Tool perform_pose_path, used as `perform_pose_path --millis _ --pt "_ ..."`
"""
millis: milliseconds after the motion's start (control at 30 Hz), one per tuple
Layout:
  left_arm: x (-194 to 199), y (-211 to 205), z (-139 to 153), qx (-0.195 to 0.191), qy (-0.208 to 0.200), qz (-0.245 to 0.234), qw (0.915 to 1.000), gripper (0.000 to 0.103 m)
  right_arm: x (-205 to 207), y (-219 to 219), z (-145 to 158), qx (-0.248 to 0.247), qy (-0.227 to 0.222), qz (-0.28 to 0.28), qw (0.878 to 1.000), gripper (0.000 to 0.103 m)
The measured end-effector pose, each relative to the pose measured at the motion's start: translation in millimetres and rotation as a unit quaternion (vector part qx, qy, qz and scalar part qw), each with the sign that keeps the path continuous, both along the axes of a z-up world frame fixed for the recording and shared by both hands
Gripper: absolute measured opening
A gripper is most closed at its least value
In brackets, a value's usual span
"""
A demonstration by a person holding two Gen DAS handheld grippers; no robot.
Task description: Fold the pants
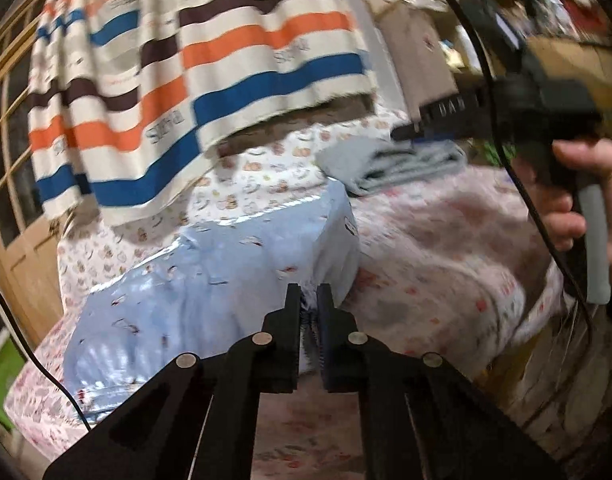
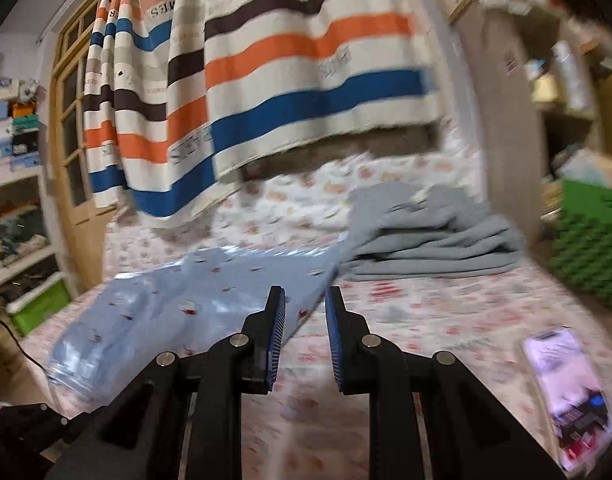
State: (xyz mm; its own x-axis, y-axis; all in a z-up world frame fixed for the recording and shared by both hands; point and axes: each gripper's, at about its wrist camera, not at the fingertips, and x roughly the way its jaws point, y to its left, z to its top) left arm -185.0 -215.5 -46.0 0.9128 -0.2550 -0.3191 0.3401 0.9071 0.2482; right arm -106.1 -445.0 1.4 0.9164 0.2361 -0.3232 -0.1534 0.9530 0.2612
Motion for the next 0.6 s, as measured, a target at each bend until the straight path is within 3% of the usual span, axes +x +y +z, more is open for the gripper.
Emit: perform_pose_path --millis 100,133,167,233,333,467,600 --pt "7.5 16.8 8.5 -0.031 0.014 0.011 0.9994 0.007 41.0 -2.4 -6.4 0.068 0.071 0.062 0.993 0.024" --pt "9.2 20.8 9.3 -0.038 0.016 0.014 0.9991 0.007 56.8 -2.2 -10.8 0.087 0.095 0.079 0.988 0.032" --pt "10.3 23.5 9.0 -0.042 0.016 0.015 0.9989 0.007 71.2 -0.2 -13.6 0.09 0.111 0.088 0.986 0.046" --pt "10.1 24.3 6.0 -0.04 0.015 0.014 0.999 0.007 93.2 4.9 -12.6 0.072 0.117 0.079 0.987 0.066" --pt "9.8 23.5 2.2 -0.042 0.026 0.003 0.9987 0.007 138.2 5.6 -6.0 0.061 0.158 0.046 0.985 0.067" --pt "8.0 26.2 1.7 -0.052 0.029 0.0 0.9982 0.007 206.1 -3.2 -12.2 0.091 0.248 0.036 0.964 0.067" --pt "8.9 32.5 2.9 -0.058 0.024 0.004 0.998 0.007 252.3 -5.0 -23.2 0.067 0.288 0.012 0.955 0.064"
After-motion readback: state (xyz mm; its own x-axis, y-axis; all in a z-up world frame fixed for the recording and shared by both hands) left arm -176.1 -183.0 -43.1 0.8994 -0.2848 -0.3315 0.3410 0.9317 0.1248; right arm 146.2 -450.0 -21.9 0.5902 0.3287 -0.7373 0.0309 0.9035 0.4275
